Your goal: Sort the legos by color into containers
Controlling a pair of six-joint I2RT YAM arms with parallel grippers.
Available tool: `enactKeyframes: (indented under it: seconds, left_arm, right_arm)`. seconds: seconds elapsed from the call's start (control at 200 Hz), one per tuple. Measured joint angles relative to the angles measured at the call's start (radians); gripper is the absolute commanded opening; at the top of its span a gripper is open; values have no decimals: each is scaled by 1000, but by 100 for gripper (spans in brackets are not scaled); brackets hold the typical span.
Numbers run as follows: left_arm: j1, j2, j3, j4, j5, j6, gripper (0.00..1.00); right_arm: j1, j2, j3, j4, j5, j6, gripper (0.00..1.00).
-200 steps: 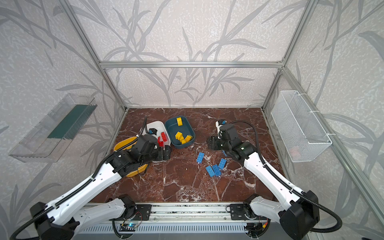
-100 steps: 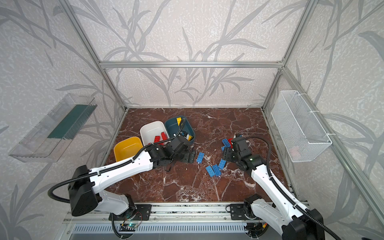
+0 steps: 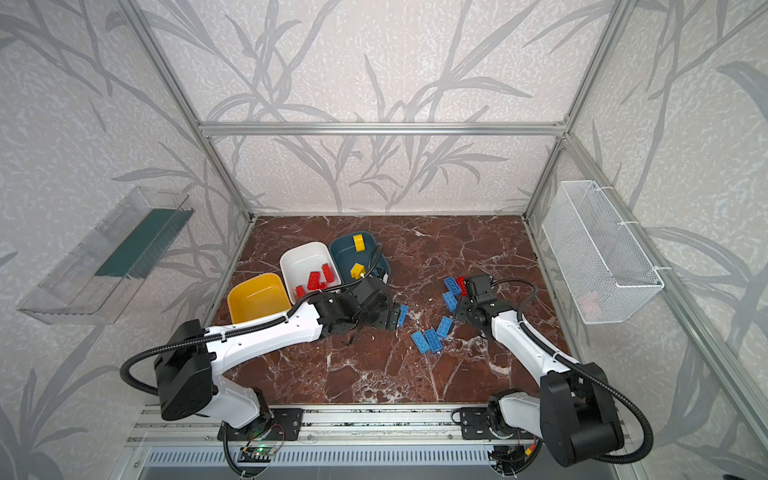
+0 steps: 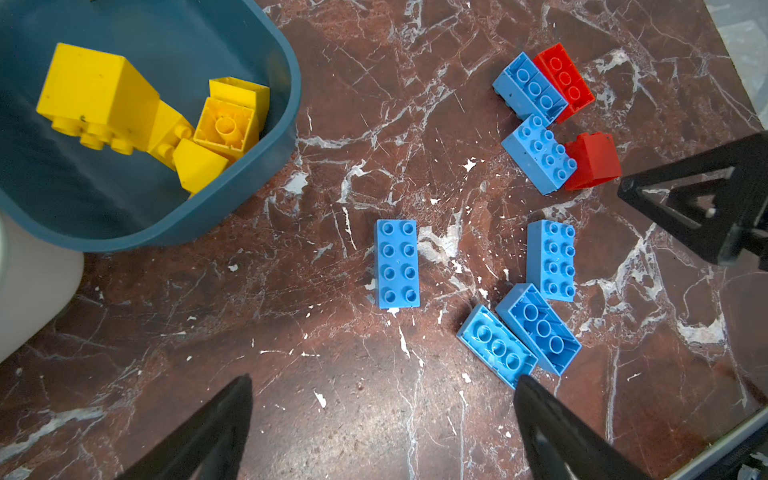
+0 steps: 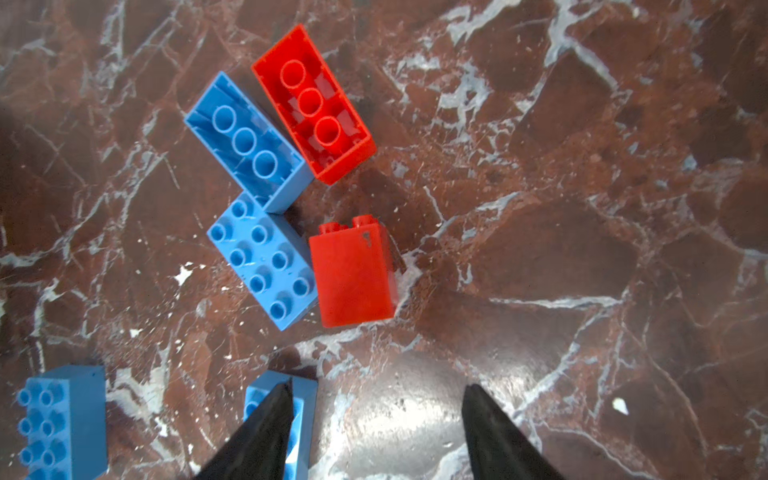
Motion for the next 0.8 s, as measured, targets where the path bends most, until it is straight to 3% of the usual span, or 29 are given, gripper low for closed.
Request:
enactKeyframes:
  seconds: [0.435,0.8]
  left_arm:
    - [0,1,-40,44,15,0,97]
    - [0,-2,-69,55,19,0,98]
  right_arm:
    - [-68,275,185,-2,-73,-3,59]
    - [-105,323,223,-26,-120,-6,35]
